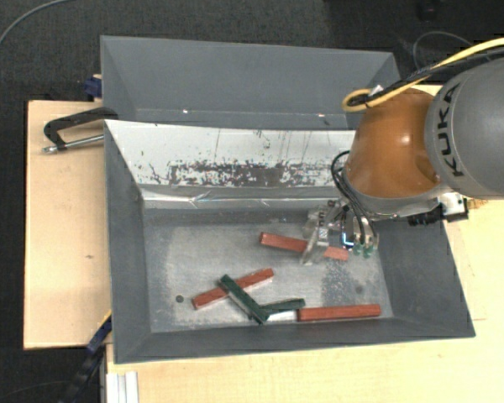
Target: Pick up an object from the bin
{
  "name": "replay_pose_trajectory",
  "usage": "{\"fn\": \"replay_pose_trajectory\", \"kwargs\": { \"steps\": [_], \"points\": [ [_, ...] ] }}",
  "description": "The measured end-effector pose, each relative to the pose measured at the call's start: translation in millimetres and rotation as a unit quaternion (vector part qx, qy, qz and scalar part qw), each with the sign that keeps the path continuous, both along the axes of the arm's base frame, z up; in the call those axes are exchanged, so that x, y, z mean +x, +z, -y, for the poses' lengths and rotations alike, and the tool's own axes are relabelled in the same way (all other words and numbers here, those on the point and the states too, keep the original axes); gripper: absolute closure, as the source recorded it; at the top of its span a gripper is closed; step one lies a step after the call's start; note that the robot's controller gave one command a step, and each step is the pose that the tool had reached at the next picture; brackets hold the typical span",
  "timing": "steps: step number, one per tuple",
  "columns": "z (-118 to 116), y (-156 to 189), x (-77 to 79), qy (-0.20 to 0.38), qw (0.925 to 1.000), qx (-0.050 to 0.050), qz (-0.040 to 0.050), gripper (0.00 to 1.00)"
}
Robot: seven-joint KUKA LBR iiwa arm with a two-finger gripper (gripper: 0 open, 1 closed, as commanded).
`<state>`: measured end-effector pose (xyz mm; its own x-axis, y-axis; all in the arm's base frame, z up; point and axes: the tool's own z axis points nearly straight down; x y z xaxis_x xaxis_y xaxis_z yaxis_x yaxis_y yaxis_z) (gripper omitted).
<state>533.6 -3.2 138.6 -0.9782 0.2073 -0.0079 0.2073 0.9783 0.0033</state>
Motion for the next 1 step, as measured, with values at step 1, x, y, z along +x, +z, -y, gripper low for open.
{"fn": "replay_pose_trajectory", "kwargs": {
  "steps": [1],
  "points": [
    [-1.0, 31.7, 2.1, 0.001, 1.0, 0.0, 0.0001, 1.0]
  ]
}}
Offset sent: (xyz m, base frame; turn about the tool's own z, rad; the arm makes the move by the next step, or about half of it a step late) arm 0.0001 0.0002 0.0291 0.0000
